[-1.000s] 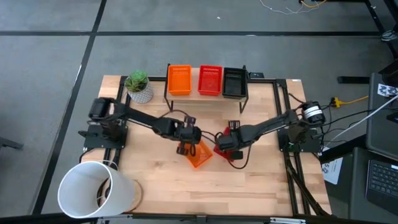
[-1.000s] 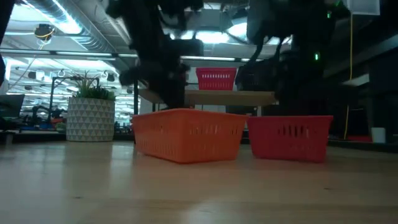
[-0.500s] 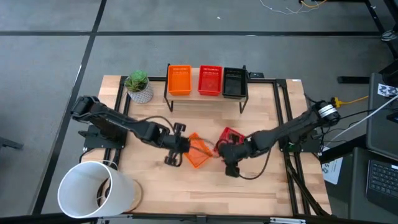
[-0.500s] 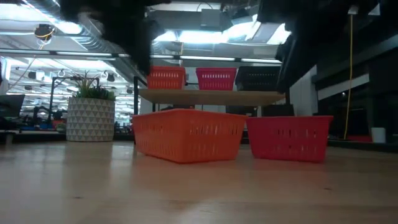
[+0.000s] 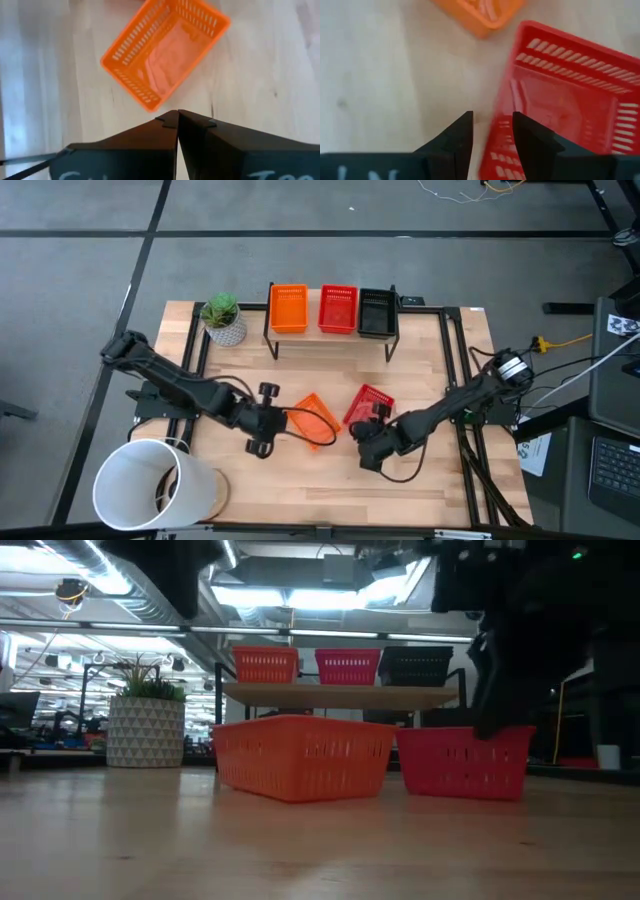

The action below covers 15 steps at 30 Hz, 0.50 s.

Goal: Stack baskets on shelf by color
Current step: Stack the red bin on top of the red bins on the shelf

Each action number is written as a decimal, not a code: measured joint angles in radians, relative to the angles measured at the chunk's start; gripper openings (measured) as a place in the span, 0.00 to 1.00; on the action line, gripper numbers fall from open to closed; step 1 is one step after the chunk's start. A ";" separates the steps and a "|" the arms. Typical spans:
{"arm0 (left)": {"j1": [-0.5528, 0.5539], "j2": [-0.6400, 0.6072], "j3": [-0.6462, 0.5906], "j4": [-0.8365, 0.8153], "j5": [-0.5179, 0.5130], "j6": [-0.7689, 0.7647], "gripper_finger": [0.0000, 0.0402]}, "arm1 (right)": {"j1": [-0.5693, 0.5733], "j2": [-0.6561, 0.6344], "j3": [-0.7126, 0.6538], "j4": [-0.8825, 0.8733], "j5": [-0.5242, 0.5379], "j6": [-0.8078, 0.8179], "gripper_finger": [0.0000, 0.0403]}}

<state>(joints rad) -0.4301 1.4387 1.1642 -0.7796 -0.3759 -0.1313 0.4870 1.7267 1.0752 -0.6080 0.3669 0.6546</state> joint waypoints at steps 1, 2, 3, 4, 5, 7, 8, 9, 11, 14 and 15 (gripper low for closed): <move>-0.008 -0.008 0.001 -0.008 -0.007 -0.014 0.00 | -0.002 0.006 0.000 0.000 0.007 0.001 0.34; -0.018 -0.016 0.001 -0.029 -0.015 -0.031 0.00 | -0.006 0.010 0.000 -0.001 0.012 0.002 0.34; -0.029 -0.029 0.000 -0.057 -0.027 -0.051 0.00 | -0.009 0.016 -0.001 -0.007 0.016 0.002 0.34; -0.039 -0.043 -0.001 -0.076 -0.042 -0.070 0.00 | -0.011 0.022 -0.002 -0.008 0.018 0.002 0.34; -0.048 -0.058 0.000 -0.080 -0.061 -0.086 0.00 | -0.013 0.028 -0.003 -0.011 0.018 0.002 0.34; -0.070 -0.078 0.000 -0.107 -0.097 -0.123 0.00 | -0.019 0.041 -0.003 -0.013 0.006 0.001 0.32; -0.076 -0.084 0.000 -0.117 -0.108 -0.129 0.00 | -0.019 0.048 -0.003 -0.011 -0.003 0.001 0.29; -0.084 -0.089 0.000 -0.114 -0.119 -0.130 0.00 | -0.020 0.053 -0.003 -0.007 -0.015 0.000 0.25; -0.097 -0.100 0.000 -0.110 -0.133 -0.129 0.00 | -0.020 0.055 -0.003 -0.016 -0.046 -0.005 0.13; -0.109 -0.104 0.000 -0.111 -0.139 -0.130 0.00 | -0.017 0.049 -0.003 -0.027 -0.062 -0.006 0.03; -0.111 -0.105 0.000 -0.112 -0.139 -0.131 0.00 | -0.016 0.044 -0.003 -0.037 -0.076 -0.003 0.02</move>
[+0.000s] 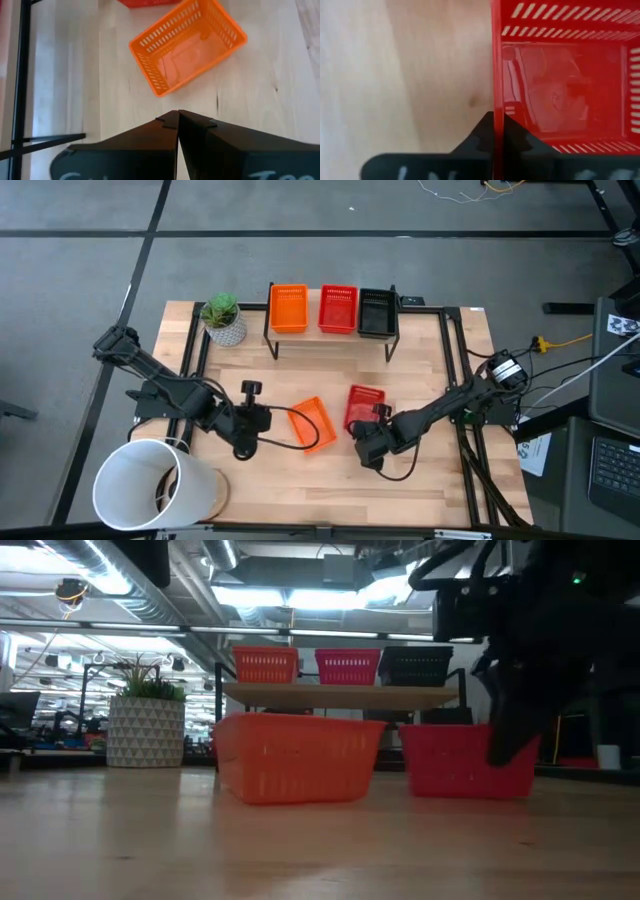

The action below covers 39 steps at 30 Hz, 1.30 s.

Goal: Stack baskets on shelf by color
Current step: Stack the red bin on top of the red bins on the shelf

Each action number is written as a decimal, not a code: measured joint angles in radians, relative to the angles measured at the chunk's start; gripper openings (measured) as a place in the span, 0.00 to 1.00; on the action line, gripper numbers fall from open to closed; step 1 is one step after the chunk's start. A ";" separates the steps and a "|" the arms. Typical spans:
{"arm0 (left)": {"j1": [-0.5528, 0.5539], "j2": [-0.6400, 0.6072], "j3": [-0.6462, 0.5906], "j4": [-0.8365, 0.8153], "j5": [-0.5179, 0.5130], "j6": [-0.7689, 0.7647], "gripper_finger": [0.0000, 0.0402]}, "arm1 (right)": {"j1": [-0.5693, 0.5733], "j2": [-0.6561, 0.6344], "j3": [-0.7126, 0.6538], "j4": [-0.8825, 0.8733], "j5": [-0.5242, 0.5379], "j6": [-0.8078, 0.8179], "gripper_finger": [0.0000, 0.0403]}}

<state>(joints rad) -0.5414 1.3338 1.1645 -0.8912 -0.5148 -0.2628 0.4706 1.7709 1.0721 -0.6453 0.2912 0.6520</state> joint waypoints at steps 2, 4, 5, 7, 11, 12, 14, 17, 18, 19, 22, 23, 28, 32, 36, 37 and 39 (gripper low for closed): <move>-0.003 -0.001 0.000 0.002 -0.001 0.000 0.00 | 0.008 -0.014 0.006 -0.019 -0.024 0.004 0.01; -0.004 -0.001 0.000 0.000 -0.001 -0.001 0.00 | 0.021 -0.030 0.039 -0.075 -0.050 0.031 0.01; -0.004 -0.001 0.000 0.001 -0.001 -0.001 0.00 | 0.032 -0.037 0.065 -0.116 -0.055 0.046 0.01; -0.003 -0.001 0.000 0.000 -0.001 -0.001 0.00 | 0.056 -0.046 0.132 -0.229 -0.043 0.057 0.01; -0.003 0.000 0.000 -0.005 -0.002 0.000 0.00 | 0.106 -0.048 0.303 -0.454 0.049 0.076 0.00; -0.003 0.000 0.000 -0.015 -0.002 0.000 0.00 | 0.118 -0.049 0.346 -0.498 0.094 0.074 0.00; -0.004 0.000 0.000 -0.038 -0.002 0.003 0.00 | 0.140 -0.049 0.428 -0.576 0.192 0.052 0.00; -0.005 -0.015 0.000 -0.080 -0.001 -0.003 0.00 | 0.158 -0.049 0.543 -0.694 0.391 0.009 0.00; -0.007 -0.024 0.000 -0.081 -0.001 -0.009 0.00 | 0.155 -0.049 0.576 -0.729 0.456 -0.008 0.00; -0.009 -0.030 0.000 -0.087 -0.001 -0.016 0.00 | 0.145 -0.049 0.609 -0.761 0.513 -0.027 0.00; -0.022 -0.046 0.000 -0.097 -0.001 -0.022 0.00 | 0.082 -0.049 0.705 -0.806 0.649 -0.120 0.00; -0.030 -0.050 0.000 -0.096 -0.001 -0.023 0.00 | 0.051 -0.049 0.737 -0.803 0.666 -0.173 0.00; -0.076 -0.081 0.000 -0.097 -0.001 -0.025 0.00 | -0.178 -0.049 0.876 -0.675 0.579 -0.537 0.00; -0.100 -0.080 0.000 -0.100 -0.032 -0.024 0.00 | -0.406 -0.049 0.943 -0.544 0.326 -0.797 0.00; -0.115 -0.080 0.000 -0.124 -0.057 -0.025 0.01 | -0.625 -0.046 0.931 -0.460 0.048 -0.875 0.00; -0.115 -0.080 0.000 -0.124 -0.058 -0.025 0.01 | -0.669 -0.044 0.912 -0.449 0.005 -0.882 0.00; -0.115 -0.080 0.000 -0.127 -0.060 -0.024 0.01 | -0.732 -0.037 0.853 -0.425 -0.026 -0.900 0.00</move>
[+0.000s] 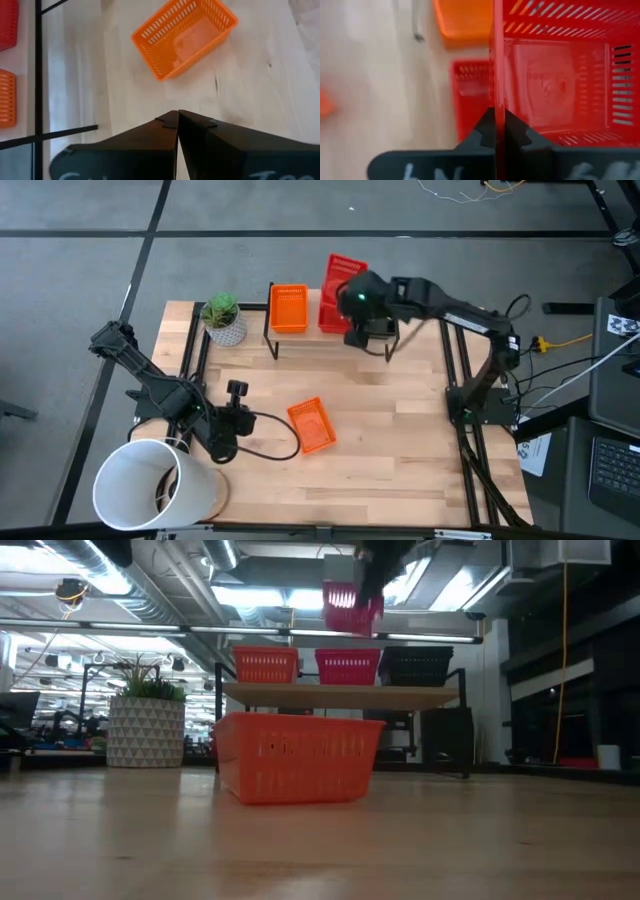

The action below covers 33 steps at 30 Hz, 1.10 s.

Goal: Stack baskets on shelf by color
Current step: Stack the red bin on top of the red bins on the shelf

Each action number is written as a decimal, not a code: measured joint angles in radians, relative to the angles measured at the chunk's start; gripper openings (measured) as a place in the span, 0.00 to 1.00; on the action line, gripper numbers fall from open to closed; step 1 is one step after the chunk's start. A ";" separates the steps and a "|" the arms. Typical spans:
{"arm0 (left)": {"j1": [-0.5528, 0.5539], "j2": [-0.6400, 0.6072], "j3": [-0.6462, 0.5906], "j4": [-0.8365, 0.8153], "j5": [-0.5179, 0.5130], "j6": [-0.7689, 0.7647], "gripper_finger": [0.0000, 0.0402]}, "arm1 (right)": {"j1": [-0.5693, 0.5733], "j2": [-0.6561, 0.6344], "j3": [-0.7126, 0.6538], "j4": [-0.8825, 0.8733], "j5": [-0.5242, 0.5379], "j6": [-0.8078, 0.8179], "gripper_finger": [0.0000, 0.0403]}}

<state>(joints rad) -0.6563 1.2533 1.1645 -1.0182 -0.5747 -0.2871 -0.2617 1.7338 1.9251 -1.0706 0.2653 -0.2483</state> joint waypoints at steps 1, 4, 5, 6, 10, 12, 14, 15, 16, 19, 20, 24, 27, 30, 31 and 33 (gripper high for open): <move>0.000 0.000 0.000 0.000 -0.001 0.000 0.01 | -0.021 0.003 -0.038 0.030 -0.001 -0.016 0.00; 0.000 0.000 0.000 -0.001 -0.009 0.000 0.01 | -0.057 0.004 -0.122 0.101 -0.009 -0.068 0.00; 0.000 0.000 0.000 -0.002 -0.011 0.000 0.01 | -0.066 0.004 -0.132 0.103 -0.027 -0.077 0.00; 0.000 0.000 0.000 -0.002 -0.011 0.000 0.01 | -0.072 0.004 -0.137 0.104 -0.041 -0.081 0.00; 0.001 0.000 0.000 -0.002 -0.013 0.000 0.00 | -0.085 0.002 -0.161 0.098 -0.114 -0.103 0.00; 0.001 0.000 0.000 -0.002 -0.014 0.000 0.00 | -0.092 0.002 -0.170 0.098 -0.135 -0.119 0.00; 0.001 0.000 0.000 -0.002 -0.025 -0.001 0.01 | -0.097 0.001 -0.185 0.113 -0.138 -0.130 0.00; 0.001 0.000 0.000 -0.002 -0.027 -0.001 0.01 | -0.099 0.001 -0.192 0.114 -0.138 -0.131 0.00; 0.001 0.000 0.000 -0.003 -0.028 -0.002 0.01 | -0.101 0.001 -0.196 0.111 -0.136 -0.131 0.00; 0.001 0.000 0.000 -0.002 -0.028 -0.002 0.00 | -0.101 0.001 -0.196 0.111 -0.136 -0.122 0.02; 0.001 0.000 0.000 -0.002 -0.028 -0.002 0.00 | -0.100 0.001 -0.196 0.113 -0.136 -0.120 0.03; 0.001 0.000 0.000 -0.002 -0.028 -0.003 0.01 | -0.100 0.001 -0.196 0.108 -0.180 -0.128 0.09; 0.001 0.000 0.000 -0.002 -0.034 -0.003 0.01 | -0.100 0.001 -0.196 0.110 -0.246 -0.146 0.14; 0.002 0.000 0.000 -0.002 -0.037 -0.003 0.01 | -0.100 0.001 -0.196 0.121 -0.241 -0.147 0.20; 0.002 0.000 0.000 -0.002 -0.038 -0.003 0.01 | -0.099 0.001 -0.196 0.121 -0.230 -0.147 0.21; 0.002 0.000 0.000 -0.002 -0.038 -0.016 0.01 | -0.100 0.001 -0.195 0.120 -0.208 -0.147 0.24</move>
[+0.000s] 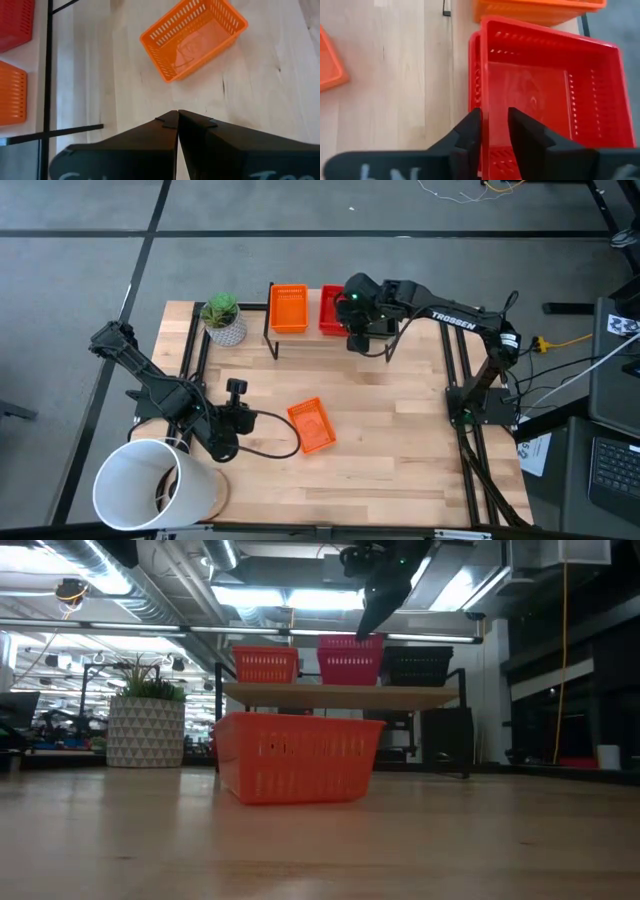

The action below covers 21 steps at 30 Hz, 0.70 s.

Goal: Stack baskets on shelf by color
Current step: Stack the red bin on top of the red bins on the shelf

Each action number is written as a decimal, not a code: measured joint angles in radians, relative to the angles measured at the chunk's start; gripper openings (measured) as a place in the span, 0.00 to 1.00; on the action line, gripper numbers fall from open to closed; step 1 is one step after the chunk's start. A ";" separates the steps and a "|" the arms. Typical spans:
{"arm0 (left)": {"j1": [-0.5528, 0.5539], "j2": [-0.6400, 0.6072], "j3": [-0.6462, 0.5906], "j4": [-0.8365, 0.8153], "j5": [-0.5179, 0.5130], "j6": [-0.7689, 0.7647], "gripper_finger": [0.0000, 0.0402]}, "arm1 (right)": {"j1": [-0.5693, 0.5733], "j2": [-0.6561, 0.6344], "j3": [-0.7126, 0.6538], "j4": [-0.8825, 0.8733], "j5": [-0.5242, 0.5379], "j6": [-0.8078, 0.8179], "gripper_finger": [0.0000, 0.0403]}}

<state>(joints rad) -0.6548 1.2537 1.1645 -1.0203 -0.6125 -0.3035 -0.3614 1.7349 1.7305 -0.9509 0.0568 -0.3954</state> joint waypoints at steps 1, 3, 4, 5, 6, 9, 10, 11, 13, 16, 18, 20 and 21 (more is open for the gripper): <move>0.000 0.000 0.000 0.000 0.000 -0.009 0.01 | 0.000 0.000 0.009 -0.011 0.000 0.001 0.25; 0.000 0.000 0.000 0.000 0.000 -0.022 0.01 | 0.000 0.000 0.039 -0.031 -0.001 0.007 0.27; 0.000 0.000 0.000 0.000 0.000 -0.029 0.01 | 0.004 -0.001 0.061 -0.033 -0.002 0.016 0.27; 0.000 0.000 0.000 0.002 -0.001 -0.035 0.01 | 0.009 -0.001 0.084 -0.041 -0.004 0.023 0.28; 0.000 0.000 0.000 0.004 -0.002 -0.038 0.01 | 0.016 -0.001 0.108 -0.060 -0.006 0.030 0.28; 0.000 0.000 0.000 0.014 -0.005 -0.057 0.01 | 0.042 -0.002 0.174 -0.131 -0.022 0.077 0.27; 0.000 0.000 0.000 0.015 -0.005 -0.062 0.01 | 0.051 -0.002 0.193 -0.168 -0.026 0.089 0.27; 0.000 0.000 0.000 0.017 -0.005 -0.062 0.01 | 0.061 -0.002 0.210 -0.211 -0.026 0.113 0.27; 0.000 0.001 0.000 0.035 -0.007 -0.061 0.01 | 0.083 -0.003 0.234 -0.284 -0.026 0.185 0.27; 0.011 0.004 0.000 0.098 -0.054 -0.062 0.01 | 0.123 -0.005 0.239 -0.402 -0.025 0.328 0.27; 0.034 0.021 0.000 0.185 -0.076 -0.059 0.01 | 0.157 -0.006 0.235 -0.489 -0.025 0.396 0.27; 0.062 0.049 0.000 0.292 -0.074 -0.056 0.01 | 0.187 -0.010 0.226 -0.593 -0.026 0.427 0.27; 0.080 0.068 0.000 0.350 -0.063 -0.051 0.01 | 0.202 -0.012 0.219 -0.630 -0.027 0.440 0.27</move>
<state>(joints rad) -0.5748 1.3220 1.1648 -0.6701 -0.6757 -0.3541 -0.1597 1.7230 1.9492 -1.5814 0.0298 0.0443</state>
